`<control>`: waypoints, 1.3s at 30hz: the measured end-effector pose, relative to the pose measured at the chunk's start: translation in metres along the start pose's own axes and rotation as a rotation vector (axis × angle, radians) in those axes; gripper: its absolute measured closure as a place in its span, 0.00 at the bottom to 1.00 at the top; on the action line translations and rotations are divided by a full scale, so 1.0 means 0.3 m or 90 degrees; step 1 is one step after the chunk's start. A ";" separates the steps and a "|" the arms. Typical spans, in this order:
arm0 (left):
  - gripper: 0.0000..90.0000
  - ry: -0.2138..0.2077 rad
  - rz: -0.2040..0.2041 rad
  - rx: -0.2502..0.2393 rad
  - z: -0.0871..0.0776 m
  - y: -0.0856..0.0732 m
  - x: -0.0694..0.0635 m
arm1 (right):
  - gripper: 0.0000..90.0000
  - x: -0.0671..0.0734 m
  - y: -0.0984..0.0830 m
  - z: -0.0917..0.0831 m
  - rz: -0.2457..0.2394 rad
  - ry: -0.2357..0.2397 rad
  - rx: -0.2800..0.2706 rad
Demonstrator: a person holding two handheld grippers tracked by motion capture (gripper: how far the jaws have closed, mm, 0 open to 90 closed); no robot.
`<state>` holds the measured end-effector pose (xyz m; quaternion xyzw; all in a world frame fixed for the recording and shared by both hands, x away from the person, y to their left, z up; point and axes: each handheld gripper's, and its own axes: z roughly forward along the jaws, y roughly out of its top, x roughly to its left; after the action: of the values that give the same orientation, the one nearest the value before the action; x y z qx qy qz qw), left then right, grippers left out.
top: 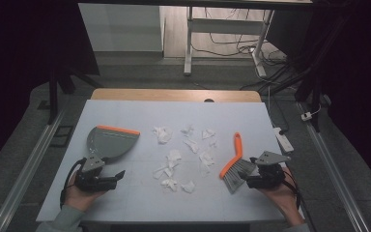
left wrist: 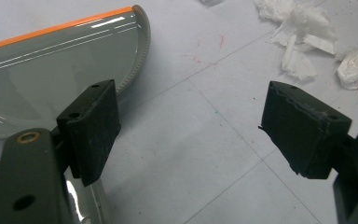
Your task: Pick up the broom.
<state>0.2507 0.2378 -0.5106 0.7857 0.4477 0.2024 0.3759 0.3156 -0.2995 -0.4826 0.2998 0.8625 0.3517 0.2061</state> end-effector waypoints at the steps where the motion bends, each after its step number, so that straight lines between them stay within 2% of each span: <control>1: 0.22 0.000 0.000 0.000 0.000 0.000 0.000 | 0.31 0.004 0.006 -0.004 0.000 -0.003 -0.004; 5: 0.22 -0.002 -0.001 -0.004 -0.001 0.000 0.002 | 0.31 0.010 0.029 -0.013 0.008 -0.003 -0.004; 8: 0.22 -0.005 0.002 -0.002 0.001 0.001 0.001 | 0.32 0.011 0.056 -0.007 0.014 -0.009 0.014; 11: 0.22 -0.003 0.002 -0.002 -0.001 0.000 -0.001 | 0.33 0.015 0.095 0.010 0.034 -0.026 0.046; 12: 0.22 -0.003 0.002 -0.002 -0.002 -0.001 -0.001 | 0.34 0.027 0.123 0.024 0.040 -0.031 0.066; 13: 0.22 -0.004 0.002 -0.002 -0.001 -0.001 -0.001 | 0.34 0.027 0.123 0.024 0.040 -0.031 0.066; 14: 0.22 -0.004 0.002 -0.001 0.000 -0.002 -0.001 | 0.34 0.034 0.148 0.041 0.039 -0.034 0.088; 17: 0.22 -0.005 0.002 0.001 0.004 -0.003 -0.003 | 0.34 0.039 0.187 0.066 0.052 -0.035 0.116; 19: 0.22 -0.006 0.005 0.003 0.005 -0.003 -0.005 | 0.34 0.039 0.212 0.079 0.063 -0.031 0.128; 24: 0.22 -0.008 0.012 0.006 0.009 -0.004 -0.009 | 0.33 0.040 0.249 0.104 0.080 -0.048 0.156; 25: 0.22 -0.010 0.013 0.006 0.010 -0.004 -0.011 | 0.33 0.037 0.256 0.108 0.093 -0.047 0.160; 29: 0.22 -0.010 0.012 0.004 0.007 -0.002 -0.014 | 0.34 0.006 0.275 0.133 0.142 -0.059 0.171; 30: 0.22 -0.011 0.011 0.001 0.005 -0.001 -0.014 | 0.34 0.006 0.275 0.133 0.142 -0.059 0.171; 31: 0.22 -0.012 0.012 -0.002 0.004 -0.001 -0.014 | 0.34 -0.025 0.280 0.150 0.169 -0.053 0.191; 32: 0.22 -0.013 0.014 -0.001 0.003 -0.001 -0.014 | 0.34 -0.025 0.280 0.150 0.169 -0.053 0.191; 34: 0.22 -0.016 0.016 -0.001 0.004 -0.002 -0.015 | 0.36 -0.059 0.289 0.158 0.202 -0.063 0.205; 36: 0.22 -0.020 0.016 -0.002 0.005 -0.003 -0.018 | 0.36 -0.086 0.303 0.172 0.215 -0.076 0.229; 37: 0.22 -0.023 0.018 -0.001 0.006 -0.003 -0.020 | 0.36 -0.109 0.315 0.193 0.233 -0.073 0.259; 39: 0.22 -0.026 0.024 0.001 0.009 -0.003 -0.026 | 0.36 -0.119 0.320 0.204 0.241 -0.070 0.272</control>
<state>0.2478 0.2304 -0.5129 0.7982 0.4254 0.1928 0.3804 0.4121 -0.2388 -0.4482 0.5110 0.8330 0.1777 0.1156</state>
